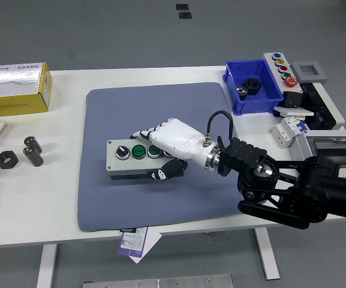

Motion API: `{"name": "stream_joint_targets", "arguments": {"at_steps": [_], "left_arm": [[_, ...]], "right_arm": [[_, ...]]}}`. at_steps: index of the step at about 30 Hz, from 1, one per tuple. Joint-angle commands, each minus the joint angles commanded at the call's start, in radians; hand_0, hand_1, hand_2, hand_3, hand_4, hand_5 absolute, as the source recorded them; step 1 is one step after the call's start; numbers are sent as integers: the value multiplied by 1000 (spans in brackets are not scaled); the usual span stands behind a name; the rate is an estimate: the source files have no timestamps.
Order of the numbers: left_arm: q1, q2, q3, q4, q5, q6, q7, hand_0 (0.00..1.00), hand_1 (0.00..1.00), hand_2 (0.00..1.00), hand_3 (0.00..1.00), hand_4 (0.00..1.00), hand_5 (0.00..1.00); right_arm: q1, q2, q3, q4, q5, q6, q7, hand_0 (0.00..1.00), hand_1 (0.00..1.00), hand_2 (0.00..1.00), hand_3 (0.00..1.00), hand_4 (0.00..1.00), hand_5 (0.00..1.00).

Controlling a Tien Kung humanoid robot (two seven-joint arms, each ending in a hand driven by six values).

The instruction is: Pick up the button,place it on the desk,press the button,press the button

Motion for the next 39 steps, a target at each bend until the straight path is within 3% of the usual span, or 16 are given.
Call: {"name": "stream_joint_targets", "arguments": {"at_steps": [3,4,9,10,15,16,21,22,27,28,39], "left_arm": [[1,-1,1,0,-2,0,0,640,582,640,767,823,228],[0,-1,1,0,-1,0,0,640,582,640,767,823,228],[-1,-1,0,0,0,0,0,640,582,640,767,823,228],[-1,-1,0,0,-1,0,0,640,582,640,767,823,227],[-3,1,2,1,-2,1,0,640,582,640,767,823,227],[-4,1,2,1,-2,1,0,640,585,640,767,824,228],[-4,2,5,1,-4,1,0,640,585,640,767,824,228],[-4,2,5,1,-4,1,0,640,586,640,767,823,227],[-2,2,8,2,-5,1,0,640,586,640,767,823,227],[-2,2,8,2,-5,1,0,640,588,640,767,823,228],[-3,7,8,2,-7,1,0,640,587,640,767,822,228]], "right_arm": [[-11,9,14,-32,39,-4,11,502,486,467,525,446,2],[-16,11,20,-43,55,-5,14,563,560,534,633,473,2],[-33,20,33,-76,104,-7,22,563,560,534,633,473,2],[-35,21,33,-80,111,-7,24,613,653,652,666,627,2],[-41,18,32,-95,141,-5,46,613,653,652,666,627,2],[-41,17,32,-99,144,-2,48,694,677,675,677,653,2],[-42,17,33,-111,148,16,51,694,677,675,677,653,2],[-41,17,32,-112,148,18,51,769,721,714,725,675,2],[-43,13,33,-112,168,36,52,769,721,714,725,675,2],[-44,12,34,-112,177,41,53,836,781,792,801,684,2],[-38,0,40,-122,262,97,56,859,802,827,825,695,2]]}}
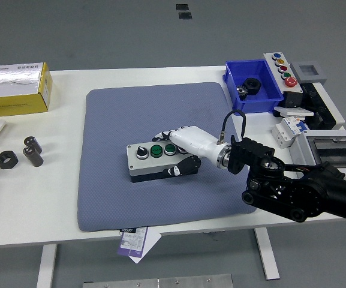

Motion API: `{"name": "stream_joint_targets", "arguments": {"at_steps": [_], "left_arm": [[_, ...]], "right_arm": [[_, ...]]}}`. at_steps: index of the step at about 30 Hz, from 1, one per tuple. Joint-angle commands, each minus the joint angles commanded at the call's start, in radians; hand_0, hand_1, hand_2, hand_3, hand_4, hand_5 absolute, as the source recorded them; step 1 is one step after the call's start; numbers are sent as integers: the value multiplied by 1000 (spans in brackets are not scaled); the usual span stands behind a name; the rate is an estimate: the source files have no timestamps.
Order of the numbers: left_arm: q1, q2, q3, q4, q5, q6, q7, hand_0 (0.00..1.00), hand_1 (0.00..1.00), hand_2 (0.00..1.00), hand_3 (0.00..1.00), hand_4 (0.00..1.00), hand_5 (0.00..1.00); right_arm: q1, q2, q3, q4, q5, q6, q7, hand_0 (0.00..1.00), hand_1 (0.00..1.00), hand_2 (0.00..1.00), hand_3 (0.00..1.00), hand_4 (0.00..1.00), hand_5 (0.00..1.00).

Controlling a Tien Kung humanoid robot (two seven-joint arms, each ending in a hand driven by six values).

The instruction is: Pick up the button,place it on the desk,press the button,press the button

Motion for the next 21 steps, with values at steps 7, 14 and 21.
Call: {"name": "stream_joint_targets", "arguments": {"at_steps": [7,14,21], "left_arm": [[-2,1,2,1,-2,0,0,640,588,640,767,822,228],[-3,1,4,1,-4,-1,-1,640,588,639,767,822,228],[-3,-1,3,1,-2,-2,-1,640,588,640,767,822,228]], "right_arm": [[3,-7,-2,6,21,15,-3,897,834,872,895,748,72],[7,-32,17,28,106,58,2,900,838,875,897,750,74],[5,-46,33,39,172,87,-3,902,845,881,912,766,86]]}}
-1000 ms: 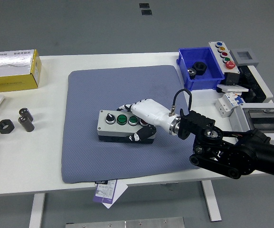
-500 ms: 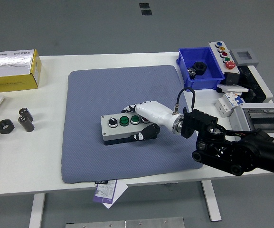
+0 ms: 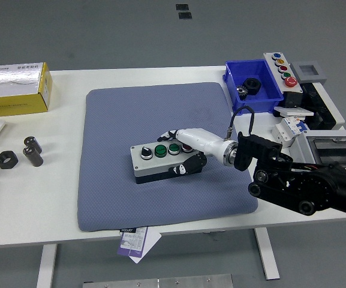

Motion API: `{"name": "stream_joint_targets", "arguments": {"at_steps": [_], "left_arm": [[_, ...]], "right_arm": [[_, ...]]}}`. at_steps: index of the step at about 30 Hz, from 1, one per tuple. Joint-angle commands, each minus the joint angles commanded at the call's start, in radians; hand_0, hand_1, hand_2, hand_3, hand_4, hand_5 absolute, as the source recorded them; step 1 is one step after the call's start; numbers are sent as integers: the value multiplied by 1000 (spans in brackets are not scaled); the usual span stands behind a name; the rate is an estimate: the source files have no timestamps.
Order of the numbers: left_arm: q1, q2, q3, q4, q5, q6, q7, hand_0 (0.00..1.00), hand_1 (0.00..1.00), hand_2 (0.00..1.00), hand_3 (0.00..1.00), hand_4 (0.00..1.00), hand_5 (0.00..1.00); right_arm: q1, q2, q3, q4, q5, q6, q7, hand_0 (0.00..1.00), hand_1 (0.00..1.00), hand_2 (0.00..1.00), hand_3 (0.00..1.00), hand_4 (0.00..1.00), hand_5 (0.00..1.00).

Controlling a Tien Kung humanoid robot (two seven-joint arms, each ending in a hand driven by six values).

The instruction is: Pick up the button,place it on the desk,press the button,press the button

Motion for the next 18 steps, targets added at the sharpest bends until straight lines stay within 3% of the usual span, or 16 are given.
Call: {"name": "stream_joint_targets", "arguments": {"at_steps": [9,10,18], "left_arm": [[-1,-1,-1,0,4,1,0,640,588,639,767,821,227],[-1,-2,-2,-1,5,1,0,639,587,639,767,821,224],[0,-3,-2,-1,6,1,0,639,588,638,766,819,222]], "right_arm": [[-11,-29,34,37,88,64,-4,903,851,889,924,781,96],[-12,-34,41,43,97,73,-4,922,888,939,990,785,93],[-16,-61,88,93,104,106,-12,959,910,967,998,791,95]]}}
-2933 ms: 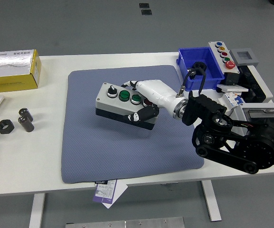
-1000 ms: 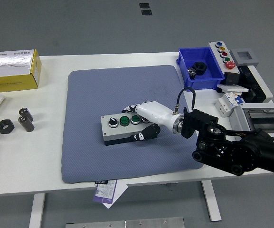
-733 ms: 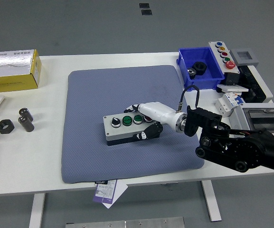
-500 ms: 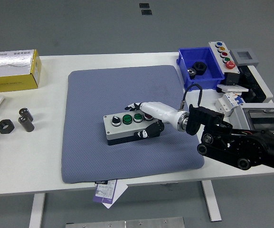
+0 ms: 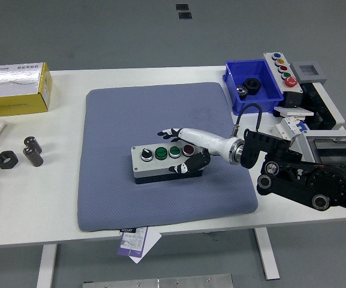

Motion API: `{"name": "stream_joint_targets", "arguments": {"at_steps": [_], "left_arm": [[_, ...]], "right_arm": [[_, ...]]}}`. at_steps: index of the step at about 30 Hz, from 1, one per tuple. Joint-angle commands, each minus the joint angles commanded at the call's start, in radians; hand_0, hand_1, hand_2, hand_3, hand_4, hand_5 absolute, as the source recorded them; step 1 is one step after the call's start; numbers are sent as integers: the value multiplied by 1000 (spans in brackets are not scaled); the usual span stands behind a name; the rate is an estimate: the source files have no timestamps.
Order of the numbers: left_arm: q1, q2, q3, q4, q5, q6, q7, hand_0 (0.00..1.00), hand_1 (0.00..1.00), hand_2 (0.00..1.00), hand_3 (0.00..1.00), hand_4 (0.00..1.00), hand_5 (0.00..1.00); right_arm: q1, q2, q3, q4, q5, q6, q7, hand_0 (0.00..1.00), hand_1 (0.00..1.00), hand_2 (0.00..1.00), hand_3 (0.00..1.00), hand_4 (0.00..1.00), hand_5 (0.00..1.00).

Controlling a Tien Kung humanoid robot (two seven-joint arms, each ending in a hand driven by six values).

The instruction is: Pick up the button,place it on the desk,press the button,press the button

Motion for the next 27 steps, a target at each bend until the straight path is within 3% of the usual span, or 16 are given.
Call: {"name": "stream_joint_targets", "arguments": {"at_steps": [5,9,15,16,21,22,27], "left_arm": [[-1,-1,-3,-1,3,0,-1,639,587,637,764,818,220],[1,-2,0,0,-2,0,0,639,587,637,764,818,220],[6,-2,13,3,-18,0,0,639,585,636,763,817,215],[6,-2,14,3,-18,0,0,638,585,636,763,816,213],[5,-1,15,3,-19,0,0,638,585,636,763,816,213],[4,-1,17,3,-20,0,0,638,584,635,759,813,212],[3,1,23,4,-26,1,-1,638,584,635,759,813,212]], "right_arm": [[-10,-31,45,51,-17,-5,-28,970,914,970,998,793,95],[-29,-89,117,134,-99,-42,-116,970,914,970,998,793,95],[-34,-217,268,315,-201,175,-338,977,916,973,998,797,97],[-32,-239,293,345,-190,211,-372,604,639,717,889,466,208],[3,-307,396,475,-103,401,-519,604,639,717,889,466,208],[17,-312,402,481,-85,439,-546,98,236,455,861,276,162],[50,-305,389,481,-36,581,-610,98,236,455,861,276,162]]}}
